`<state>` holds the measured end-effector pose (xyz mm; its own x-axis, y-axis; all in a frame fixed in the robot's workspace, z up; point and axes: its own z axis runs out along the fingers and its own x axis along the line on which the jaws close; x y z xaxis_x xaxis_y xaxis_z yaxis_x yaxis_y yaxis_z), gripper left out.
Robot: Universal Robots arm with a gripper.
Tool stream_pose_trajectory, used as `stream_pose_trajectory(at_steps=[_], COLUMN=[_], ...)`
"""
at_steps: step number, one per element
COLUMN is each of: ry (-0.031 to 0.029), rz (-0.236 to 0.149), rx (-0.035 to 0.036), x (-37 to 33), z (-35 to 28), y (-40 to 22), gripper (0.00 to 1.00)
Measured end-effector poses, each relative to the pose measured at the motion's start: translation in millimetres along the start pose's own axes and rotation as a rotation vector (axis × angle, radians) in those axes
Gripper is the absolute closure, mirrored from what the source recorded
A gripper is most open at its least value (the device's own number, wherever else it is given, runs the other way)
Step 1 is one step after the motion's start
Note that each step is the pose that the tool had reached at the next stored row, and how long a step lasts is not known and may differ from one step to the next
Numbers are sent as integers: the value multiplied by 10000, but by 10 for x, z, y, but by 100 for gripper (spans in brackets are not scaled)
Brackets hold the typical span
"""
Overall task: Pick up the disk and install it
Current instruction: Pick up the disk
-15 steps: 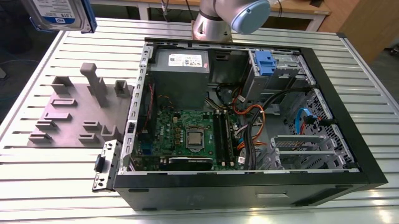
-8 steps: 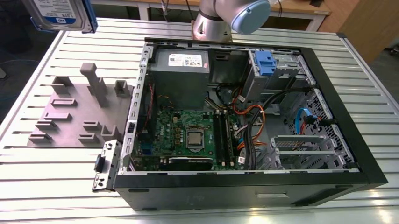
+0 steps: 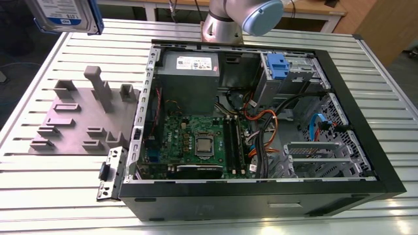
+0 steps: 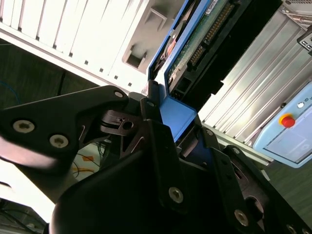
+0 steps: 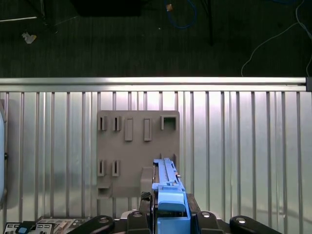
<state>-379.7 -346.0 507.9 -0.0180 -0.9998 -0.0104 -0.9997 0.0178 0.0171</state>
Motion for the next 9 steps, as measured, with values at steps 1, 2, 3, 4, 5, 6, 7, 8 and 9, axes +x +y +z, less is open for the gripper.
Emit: stream_pose_trajectory(at_steps=[1,2,3,4,5,6,7,8,9], ry=[0,0,0,0,0,1,0,0,0], rz=[0,0,1,0,0,0,0,0,1], rx=[0,0,0,0,-1,0,0,0,-1], x=[0,0,0,0,-1,-1,-1,-1,-2], z=[0,0,0,-1,-1,-1,-1,-1,-1], y=[-6,-13,-20,-29,-38,-49,-57,-65,-72], gripper=[64,64,64,64,64,64,64,64,64])
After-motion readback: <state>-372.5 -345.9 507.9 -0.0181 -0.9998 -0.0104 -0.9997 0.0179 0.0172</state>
